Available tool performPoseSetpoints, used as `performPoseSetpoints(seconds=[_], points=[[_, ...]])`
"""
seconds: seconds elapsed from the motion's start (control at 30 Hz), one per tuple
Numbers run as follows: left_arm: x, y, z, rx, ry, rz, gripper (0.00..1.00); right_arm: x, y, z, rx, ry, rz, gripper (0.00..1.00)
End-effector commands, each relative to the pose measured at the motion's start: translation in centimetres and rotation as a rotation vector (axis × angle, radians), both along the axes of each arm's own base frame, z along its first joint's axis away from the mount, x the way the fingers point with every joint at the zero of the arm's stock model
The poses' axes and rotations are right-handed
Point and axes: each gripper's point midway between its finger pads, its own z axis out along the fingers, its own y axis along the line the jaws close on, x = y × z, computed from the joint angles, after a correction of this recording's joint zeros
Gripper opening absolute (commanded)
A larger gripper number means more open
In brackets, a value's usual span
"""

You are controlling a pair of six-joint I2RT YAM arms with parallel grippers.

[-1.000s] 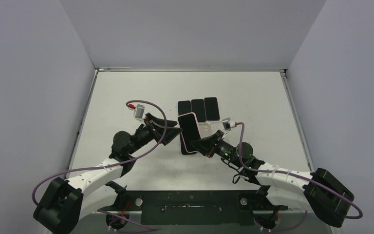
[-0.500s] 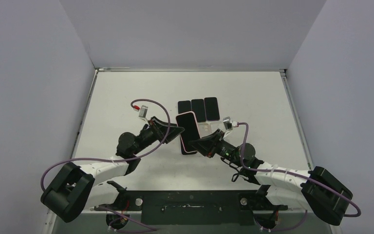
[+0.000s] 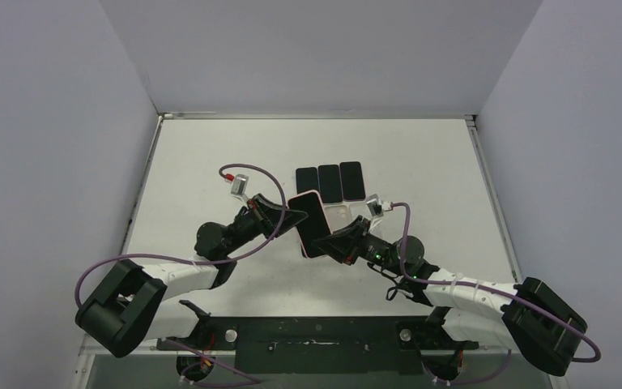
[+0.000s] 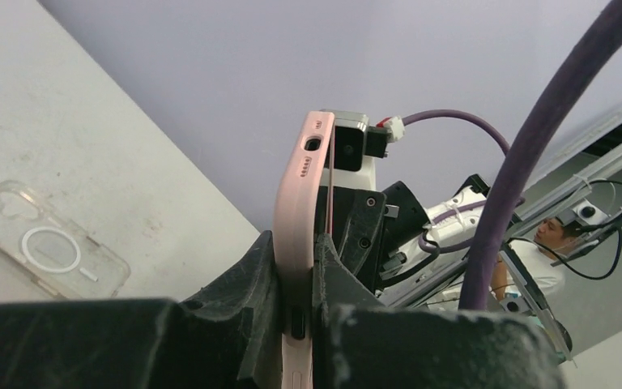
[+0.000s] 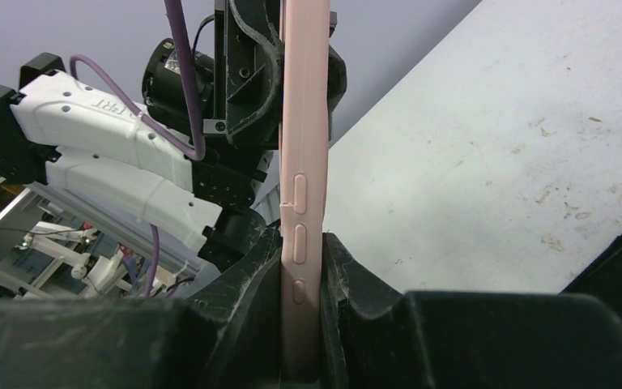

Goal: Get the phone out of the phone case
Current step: Pick up the phone at the center of the board.

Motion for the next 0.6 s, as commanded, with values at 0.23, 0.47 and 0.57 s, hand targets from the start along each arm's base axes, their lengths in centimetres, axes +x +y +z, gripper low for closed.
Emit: performPoseSetpoints(seconds=[0.23,0.47,0.57], points=[[0.1,1.7,3.3,-0.148,-0.023,0.078,0.0,0.8,-0.5,4.0,0.044,-0.201,-0.078,0.29],[1.5,3.3,3.6,-0.197,0.07,0.215,0.0,0.7,-0.8,3.3,0.04,-0.245,-0.12,0.55],[1.9,4.1,3.7,-0.22,0.106,0.266,0.0,0.5,-0.4,3.0,0.03,-0.251,-0.122,0.57]])
